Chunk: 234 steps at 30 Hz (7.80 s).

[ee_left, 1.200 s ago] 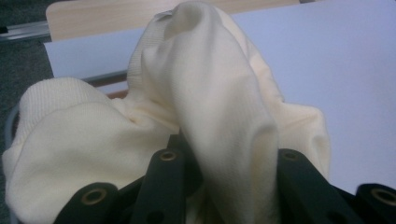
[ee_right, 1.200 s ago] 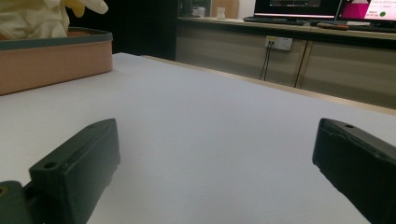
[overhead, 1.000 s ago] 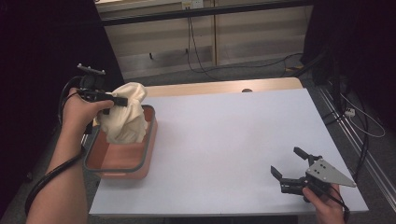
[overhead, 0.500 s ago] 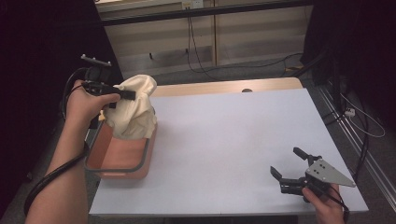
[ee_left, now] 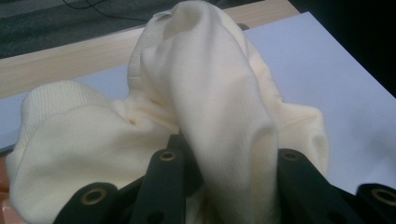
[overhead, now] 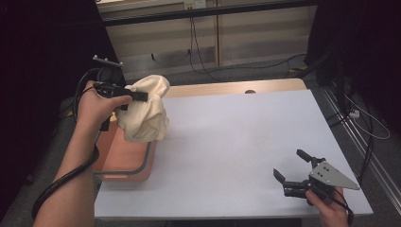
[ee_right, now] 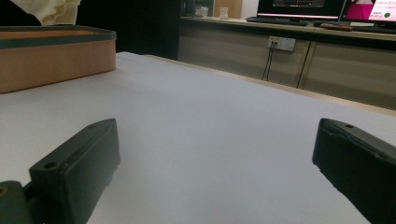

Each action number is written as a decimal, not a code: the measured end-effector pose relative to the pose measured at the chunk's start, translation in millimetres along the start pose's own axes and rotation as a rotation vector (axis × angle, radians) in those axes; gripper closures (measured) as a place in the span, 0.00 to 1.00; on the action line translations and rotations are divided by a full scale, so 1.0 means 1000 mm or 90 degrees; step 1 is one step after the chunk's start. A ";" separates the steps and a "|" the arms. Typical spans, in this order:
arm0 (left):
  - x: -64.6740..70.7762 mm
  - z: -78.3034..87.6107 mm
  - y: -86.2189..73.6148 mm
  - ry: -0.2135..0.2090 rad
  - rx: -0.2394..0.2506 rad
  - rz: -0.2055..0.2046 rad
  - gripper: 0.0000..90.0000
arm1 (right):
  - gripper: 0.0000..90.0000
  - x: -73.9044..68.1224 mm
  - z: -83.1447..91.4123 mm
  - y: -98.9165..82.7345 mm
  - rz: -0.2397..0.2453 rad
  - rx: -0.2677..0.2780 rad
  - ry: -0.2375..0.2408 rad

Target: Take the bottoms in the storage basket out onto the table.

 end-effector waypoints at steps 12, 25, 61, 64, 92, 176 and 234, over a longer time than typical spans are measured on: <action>0.019 -0.014 -0.001 -0.025 0.000 -0.019 0.82 | 0.00 0.000 0.000 0.000 0.000 0.002 0.001; 0.033 -0.028 -0.003 -0.042 0.004 -0.034 0.82 | 0.00 -0.001 0.000 0.000 0.003 0.001 0.005; 0.067 -0.063 -0.019 -0.092 0.014 -0.068 0.82 | 0.00 -0.002 0.000 0.001 0.005 0.003 0.009; 0.070 -0.065 -0.020 -0.094 0.013 -0.076 0.82 | 0.00 -0.003 0.001 0.001 0.005 0.003 0.011; 0.087 -0.089 -0.036 -0.119 0.032 -0.096 0.81 | 0.01 -0.002 0.001 0.001 0.005 0.005 0.009; 0.100 -0.149 -0.078 -0.138 0.076 -0.110 0.76 | 0.01 -0.004 0.001 0.001 0.009 0.001 0.014; 0.103 -0.169 -0.091 -0.141 0.083 -0.098 0.56 | 0.01 -0.004 0.001 0.001 0.010 0.000 0.014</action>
Point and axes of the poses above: each handheld gripper's, and its own axes: z roughly backward along the jaws, y roughly out of its top, x roughly to its right, the point moved 8 cm from there along -z, roughly forward along the jaws, and after that the axes turned 2 degrees about -y, right-handed, at the moved point
